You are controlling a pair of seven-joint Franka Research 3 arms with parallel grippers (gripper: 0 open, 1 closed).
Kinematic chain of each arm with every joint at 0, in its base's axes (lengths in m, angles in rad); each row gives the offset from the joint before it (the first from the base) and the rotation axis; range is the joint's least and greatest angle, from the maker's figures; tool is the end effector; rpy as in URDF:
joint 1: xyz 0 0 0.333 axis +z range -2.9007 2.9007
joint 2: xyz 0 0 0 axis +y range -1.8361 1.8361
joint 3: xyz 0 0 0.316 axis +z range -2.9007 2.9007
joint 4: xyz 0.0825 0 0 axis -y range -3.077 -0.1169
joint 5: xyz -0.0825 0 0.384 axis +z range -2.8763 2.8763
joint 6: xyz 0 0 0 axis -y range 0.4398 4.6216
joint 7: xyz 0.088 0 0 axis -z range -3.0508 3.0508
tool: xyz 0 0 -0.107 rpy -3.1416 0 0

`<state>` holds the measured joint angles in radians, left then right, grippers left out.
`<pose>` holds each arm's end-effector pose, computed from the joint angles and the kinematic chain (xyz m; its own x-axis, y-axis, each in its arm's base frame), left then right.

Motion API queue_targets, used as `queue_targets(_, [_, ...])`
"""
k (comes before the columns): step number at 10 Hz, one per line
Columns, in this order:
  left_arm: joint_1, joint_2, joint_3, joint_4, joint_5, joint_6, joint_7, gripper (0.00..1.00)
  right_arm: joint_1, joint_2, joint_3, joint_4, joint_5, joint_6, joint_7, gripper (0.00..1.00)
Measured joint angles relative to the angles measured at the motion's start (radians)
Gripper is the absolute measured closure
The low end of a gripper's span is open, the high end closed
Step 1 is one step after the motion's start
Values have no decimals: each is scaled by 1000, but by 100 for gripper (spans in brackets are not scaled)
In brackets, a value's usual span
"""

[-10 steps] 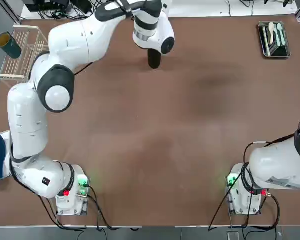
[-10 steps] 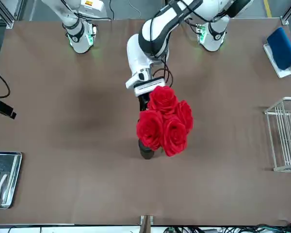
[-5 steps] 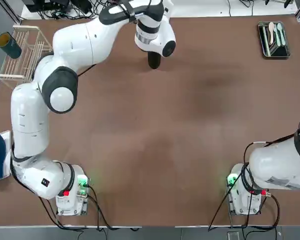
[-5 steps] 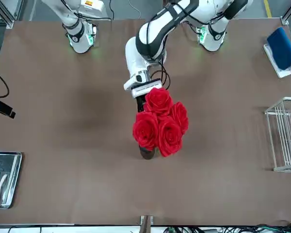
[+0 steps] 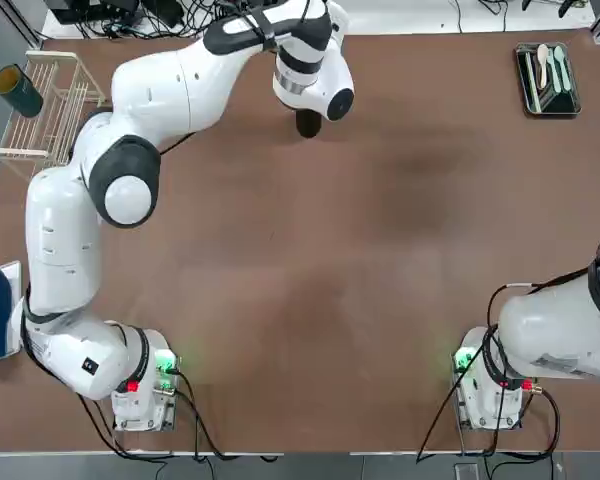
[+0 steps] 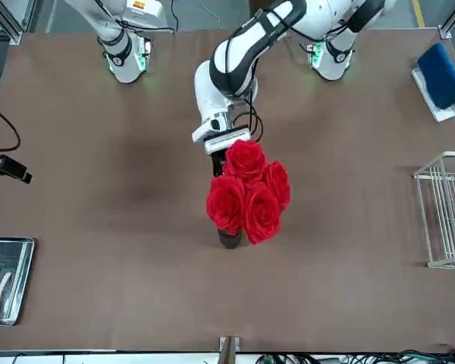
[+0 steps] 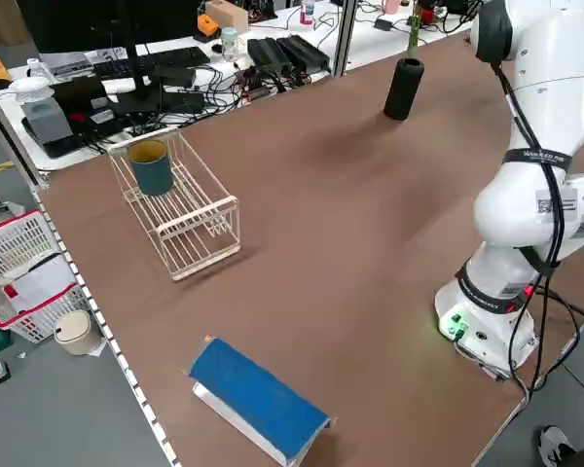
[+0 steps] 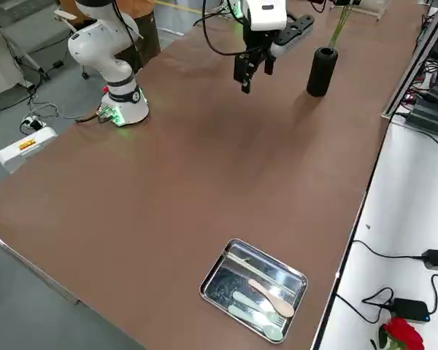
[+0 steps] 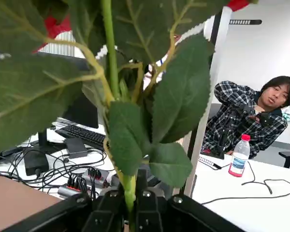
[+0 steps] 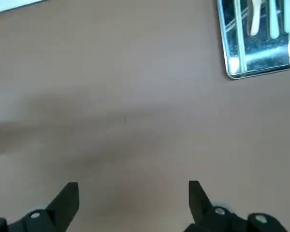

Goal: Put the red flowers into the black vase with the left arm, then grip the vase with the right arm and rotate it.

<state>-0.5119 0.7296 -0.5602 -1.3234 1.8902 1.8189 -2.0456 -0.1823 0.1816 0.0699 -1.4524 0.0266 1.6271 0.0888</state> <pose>0.5302 -0.5491 0.4067 0.1140 0.1613 0.9803 0.2785 -0.9524 0.1243 0.6098 -0.0699 0.5797 0.9793 -0.2023 -0.0100 -0.2025 -0.9785 -0.0384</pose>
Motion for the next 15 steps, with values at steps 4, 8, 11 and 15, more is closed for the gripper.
queue_targets(4, [-16,38,5,0,32,-52,-54,93,28,0,2,0,2,-30,0,0])
queue_targets(8, [-42,73,41,0,43,-72,-101,93,59,0,4,0,2,-28,-1,0])
queue_targets(11, [-87,89,70,0,43,-94,-125,93,68,0,4,-1,3,-25,-3,0])
queue_targets(15, [-118,132,94,0,61,-117,-158,93,76,0,4,-6,3,-22,-3,0])
